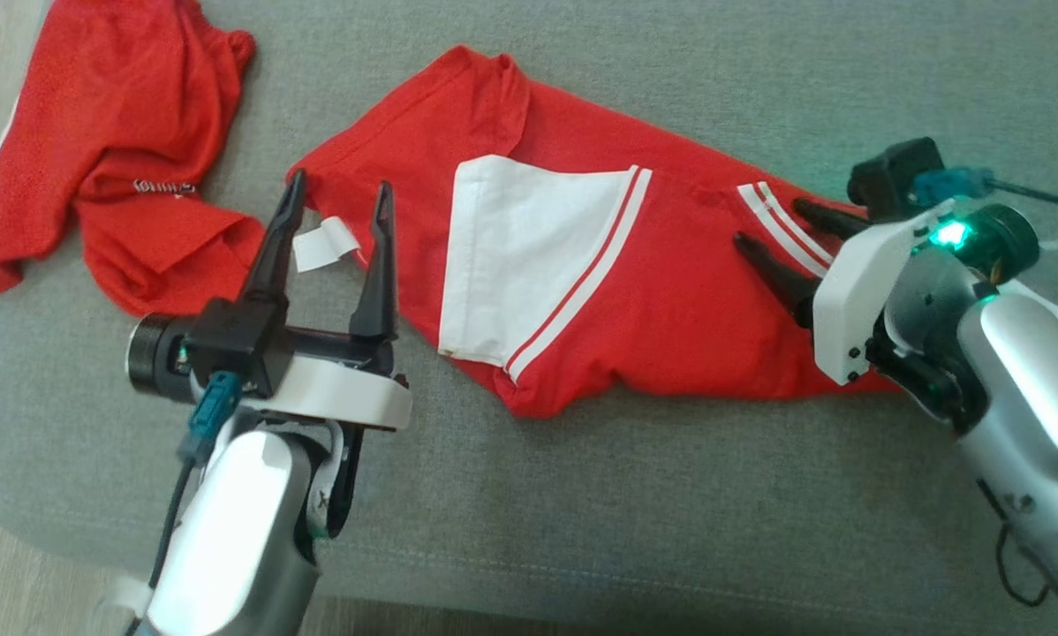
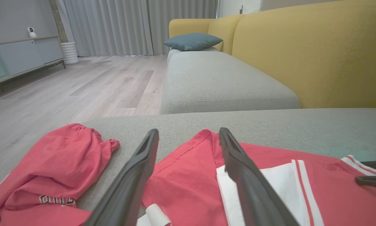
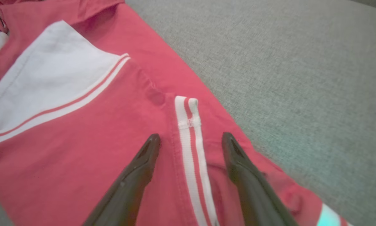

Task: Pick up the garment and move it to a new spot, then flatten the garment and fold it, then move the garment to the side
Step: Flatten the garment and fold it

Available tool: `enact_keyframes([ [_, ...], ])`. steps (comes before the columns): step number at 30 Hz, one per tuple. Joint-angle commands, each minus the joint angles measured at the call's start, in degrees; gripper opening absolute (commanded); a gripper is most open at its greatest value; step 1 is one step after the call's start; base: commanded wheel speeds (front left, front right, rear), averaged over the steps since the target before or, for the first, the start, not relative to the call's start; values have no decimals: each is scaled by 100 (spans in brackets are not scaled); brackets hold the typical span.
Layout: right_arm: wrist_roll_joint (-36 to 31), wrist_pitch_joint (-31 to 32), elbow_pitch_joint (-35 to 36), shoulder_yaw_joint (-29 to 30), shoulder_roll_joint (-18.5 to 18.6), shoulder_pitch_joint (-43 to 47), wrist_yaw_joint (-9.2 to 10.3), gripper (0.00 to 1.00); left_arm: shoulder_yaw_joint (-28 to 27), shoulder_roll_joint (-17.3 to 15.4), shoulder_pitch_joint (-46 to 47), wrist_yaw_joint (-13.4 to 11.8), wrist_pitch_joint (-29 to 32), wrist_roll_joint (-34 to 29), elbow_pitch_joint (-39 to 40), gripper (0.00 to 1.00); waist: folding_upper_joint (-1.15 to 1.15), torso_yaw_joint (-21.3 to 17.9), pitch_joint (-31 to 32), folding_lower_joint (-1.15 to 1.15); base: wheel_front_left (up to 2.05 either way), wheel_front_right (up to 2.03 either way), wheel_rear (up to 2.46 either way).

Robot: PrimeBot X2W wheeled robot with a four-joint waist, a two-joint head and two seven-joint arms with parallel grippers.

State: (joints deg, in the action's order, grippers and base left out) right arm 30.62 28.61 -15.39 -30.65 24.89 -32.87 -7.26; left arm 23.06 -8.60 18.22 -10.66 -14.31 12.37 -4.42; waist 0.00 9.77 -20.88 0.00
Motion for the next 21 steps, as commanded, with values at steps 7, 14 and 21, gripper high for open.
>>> enact_keyframes([
  [7,479,97,80,-545,264,-327,-23,0,-325,54,228,137,-69,-163,81,100,0,16,-30,0,0,0,0],
  [14,623,-623,352,-354,316,-162,-23,0,-478,108,130,193,-69,-245,17,100,0,-107,160,0,0,0,0],
  [21,543,-1150,579,564,135,539,-23,0,-639,90,-102,211,-69,-294,-7,100,0,-367,521,0,0,0,0],
])
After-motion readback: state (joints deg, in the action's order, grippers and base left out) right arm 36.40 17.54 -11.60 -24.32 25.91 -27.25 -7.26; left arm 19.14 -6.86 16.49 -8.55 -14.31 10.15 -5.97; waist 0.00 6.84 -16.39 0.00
